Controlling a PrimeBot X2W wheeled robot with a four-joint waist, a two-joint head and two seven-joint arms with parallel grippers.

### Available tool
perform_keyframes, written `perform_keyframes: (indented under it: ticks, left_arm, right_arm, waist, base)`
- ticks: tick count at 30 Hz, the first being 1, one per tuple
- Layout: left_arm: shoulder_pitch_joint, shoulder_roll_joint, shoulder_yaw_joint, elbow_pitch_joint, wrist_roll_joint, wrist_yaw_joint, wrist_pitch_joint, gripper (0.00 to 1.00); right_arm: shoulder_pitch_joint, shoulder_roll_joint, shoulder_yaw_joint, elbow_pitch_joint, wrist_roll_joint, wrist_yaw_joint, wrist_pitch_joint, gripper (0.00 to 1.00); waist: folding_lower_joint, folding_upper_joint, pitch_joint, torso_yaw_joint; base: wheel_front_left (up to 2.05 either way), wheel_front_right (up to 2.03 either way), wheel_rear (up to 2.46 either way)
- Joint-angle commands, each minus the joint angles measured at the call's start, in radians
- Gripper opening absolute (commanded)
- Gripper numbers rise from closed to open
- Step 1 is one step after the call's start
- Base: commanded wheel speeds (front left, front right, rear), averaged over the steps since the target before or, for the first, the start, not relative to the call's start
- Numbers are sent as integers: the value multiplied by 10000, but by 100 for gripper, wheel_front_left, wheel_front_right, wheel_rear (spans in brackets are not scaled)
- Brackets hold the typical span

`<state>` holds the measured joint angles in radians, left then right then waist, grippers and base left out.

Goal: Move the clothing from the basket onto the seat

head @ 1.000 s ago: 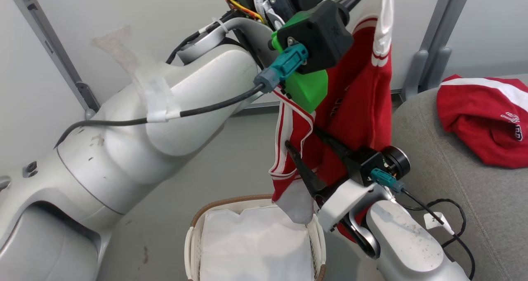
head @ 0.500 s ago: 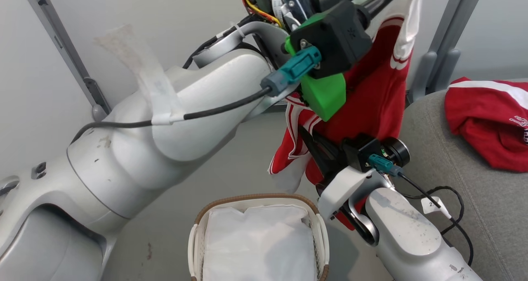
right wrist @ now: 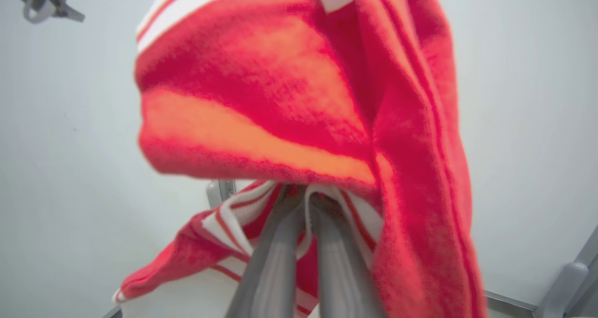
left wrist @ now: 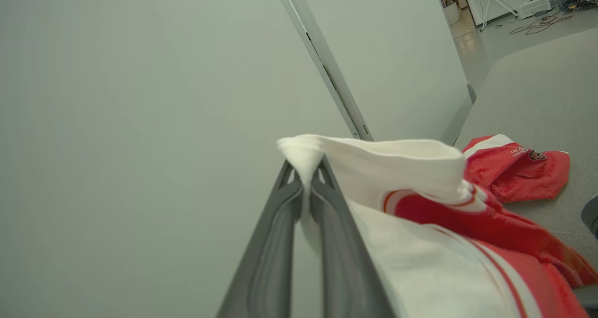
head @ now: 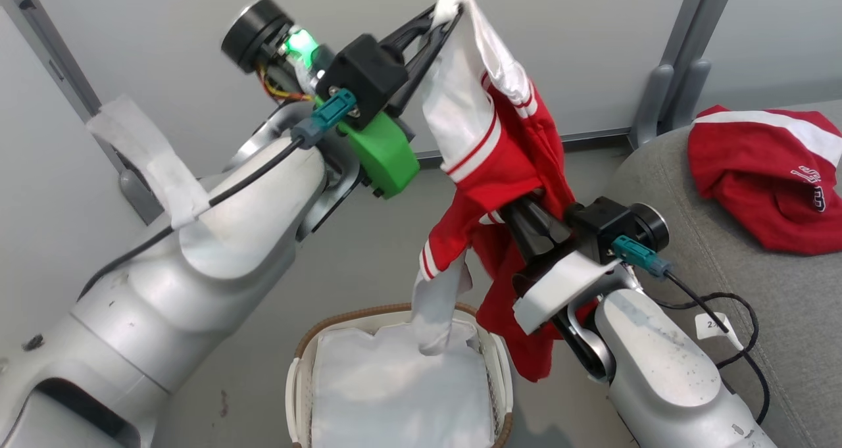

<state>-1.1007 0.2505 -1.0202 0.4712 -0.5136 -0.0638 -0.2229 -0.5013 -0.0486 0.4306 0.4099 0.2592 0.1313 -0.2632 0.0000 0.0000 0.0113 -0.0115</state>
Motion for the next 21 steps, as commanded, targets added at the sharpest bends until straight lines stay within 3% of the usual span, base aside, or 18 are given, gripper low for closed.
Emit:
perform_keyframes:
  ticks: [1, 3, 4, 5, 6, 15, 21]
  left_arm:
    - [385, 113, 83, 153, -178, 119, -104, 0]
    - [858, 139, 244, 343, -392, 230, -217, 1]
    - [1112, 140, 347, 395, -521, 262, -272, 34]
    - [1331, 137, 433, 428, -630, 314, -323, 50]
    - [1586, 139, 526, 448, -714, 371, -354, 100]
    - [3978, -64, 1839, -518, -421, 694, -411, 100]
    - [5815, -400, 2941, -1134, 169, 532, -414, 100]
  right_arm:
    - [159, -35, -119, -146, -106, -11, -23, 0]
    - [214, -35, -290, -295, -206, -11, -21, 0]
    - [220, -35, -387, -369, -263, -11, -21, 0]
    - [212, -35, -481, -432, -313, -11, -21, 0]
    - [207, -35, -574, -499, -369, -11, -23, 0]
    - [278, -34, -1217, -928, -838, -11, -23, 0]
    - [443, -34, -1485, -1130, -1114, -11, -21, 0]
  waist:
    - [0, 0, 57, -72]
    - [0, 0, 96, -104]
    - [0, 0, 130, -119]
    - [0, 0, 159, -126]
    - [0, 0, 196, -133]
    - [0, 0, 415, -131]
    - [0, 0, 451, -115]
  base:
    - [0, 0, 0]
    - [0, 0, 0]
    - [0, 0, 0]
    - [0, 0, 0]
    - [0, 0, 0]
    - [0, 0, 0]
    - [0, 0, 0]
